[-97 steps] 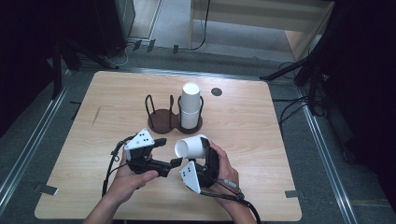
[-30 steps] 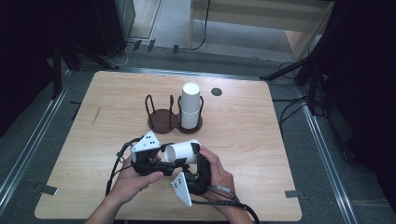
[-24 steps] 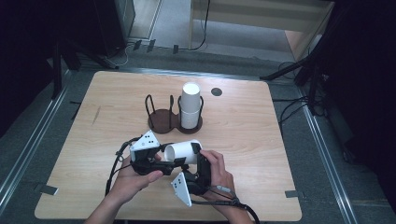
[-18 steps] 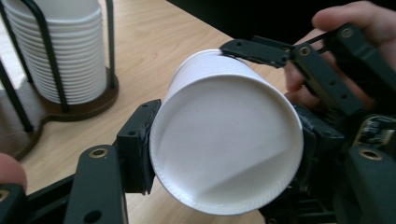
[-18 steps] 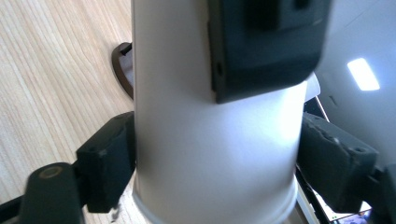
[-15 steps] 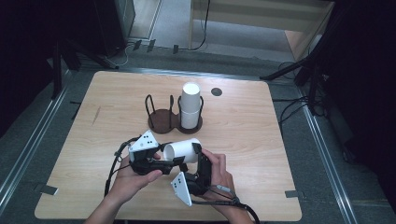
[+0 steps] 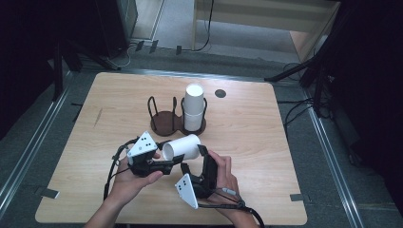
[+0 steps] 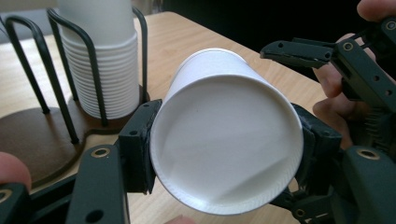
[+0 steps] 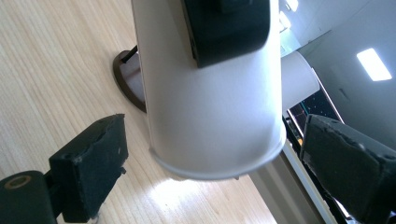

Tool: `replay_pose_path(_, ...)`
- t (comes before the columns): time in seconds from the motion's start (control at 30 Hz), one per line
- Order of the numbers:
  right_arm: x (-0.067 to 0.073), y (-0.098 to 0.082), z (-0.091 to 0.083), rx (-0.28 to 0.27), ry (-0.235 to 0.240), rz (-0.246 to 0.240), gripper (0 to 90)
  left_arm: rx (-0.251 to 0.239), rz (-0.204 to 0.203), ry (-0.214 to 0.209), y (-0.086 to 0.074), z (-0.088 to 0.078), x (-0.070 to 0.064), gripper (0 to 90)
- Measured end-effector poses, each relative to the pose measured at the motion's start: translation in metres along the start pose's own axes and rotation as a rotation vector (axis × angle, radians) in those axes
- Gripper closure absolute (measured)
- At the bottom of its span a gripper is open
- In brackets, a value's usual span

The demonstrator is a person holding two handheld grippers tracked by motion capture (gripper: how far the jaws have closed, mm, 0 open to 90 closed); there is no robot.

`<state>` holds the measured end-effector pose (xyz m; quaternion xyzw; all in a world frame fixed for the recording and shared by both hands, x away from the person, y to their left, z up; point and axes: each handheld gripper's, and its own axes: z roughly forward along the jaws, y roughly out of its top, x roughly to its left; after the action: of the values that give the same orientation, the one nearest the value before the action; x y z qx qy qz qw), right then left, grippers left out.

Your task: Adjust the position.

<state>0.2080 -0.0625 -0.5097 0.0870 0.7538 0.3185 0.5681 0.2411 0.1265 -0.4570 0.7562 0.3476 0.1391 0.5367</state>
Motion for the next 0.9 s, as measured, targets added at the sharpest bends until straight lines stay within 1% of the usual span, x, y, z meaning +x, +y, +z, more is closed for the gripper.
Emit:
replay_pose_path(0.03, 0.0, 0.0, 0.0, 0.001, 0.001, 0.005, 7.4, -0.008, -0.002, 0.0, 0.0, 0.0, 0.0, 36.6)
replay_pose_path(0.07, -0.001, 0.0, 0.0, -0.001, 0.002, 0.006, 7.4, -0.016, 0.007, 0.006, 0.0, -0.002, 0.0, 36.6)
replay_pose_path(0.1, -0.001, 0.0, -0.001, -0.002, 0.001, 0.022, 7.4, -0.022, 0.007, 0.012, 0.0, -0.002, 0.0, 36.6)
replay_pose_path(0.2, -0.004, 0.001, -0.001, -0.004, -0.002, 0.042, 7.4, -0.04, 0.003, 0.021, 0.0, -0.004, 0.002, 36.6)
replay_pose_path(0.37, -0.007, 0.001, -0.001, 0.002, -0.001, 0.063, 8.5, -0.052, 0.004, 0.04, 0.0, -0.005, 0.005, 36.5)
replay_pose_path(0.4, -0.008, 0.0, -0.001, -0.001, 0.002, 0.068, 8.7, -0.055, 0.002, 0.039, 0.0, -0.005, 0.005, 36.5)
replay_pose_path(0.5, -0.01, 0.001, -0.002, 0.0, 0.017, 0.111, 9.1, -0.068, -0.003, 0.043, 0.0, -0.006, 0.006, 36.5)
replay_pose_path(0.57, -0.012, 0.0, -0.001, 0.002, 0.018, 0.129, 9.2, -0.08, -0.012, 0.045, 0.0, -0.007, 0.007, 36.5)
replay_pose_path(0.6, -0.013, 0.0, -0.001, 0.003, 0.017, 0.138, 9.2, -0.08, -0.012, 0.045, 0.0, -0.007, 0.007, 36.5)
replay_pose_path(0.63, -0.014, 0.0, -0.001, 0.004, 0.014, 0.147, 9.2, -0.093, -0.009, 0.051, 0.0, -0.008, 0.008, 36.4)
replay_pose_path(0.77, -0.016, 0.0, -0.001, 0.009, 0.008, 0.166, 9.3, -0.105, -0.011, 0.063, 0.0, -0.01, 0.009, 36.4)
replay_pose_path(0.83, -0.017, 0.0, -0.001, 0.009, 0.011, 0.177, 9.3, -0.114, -0.016, 0.063, 0.0, -0.011, 0.01, 36.4)
replay_pose_path(0.9, -0.018, 0.0, -0.001, 0.008, 0.014, 0.189, 9.3, -0.12, -0.012, 0.06, 0.0, -0.011, 0.01, 36.4)
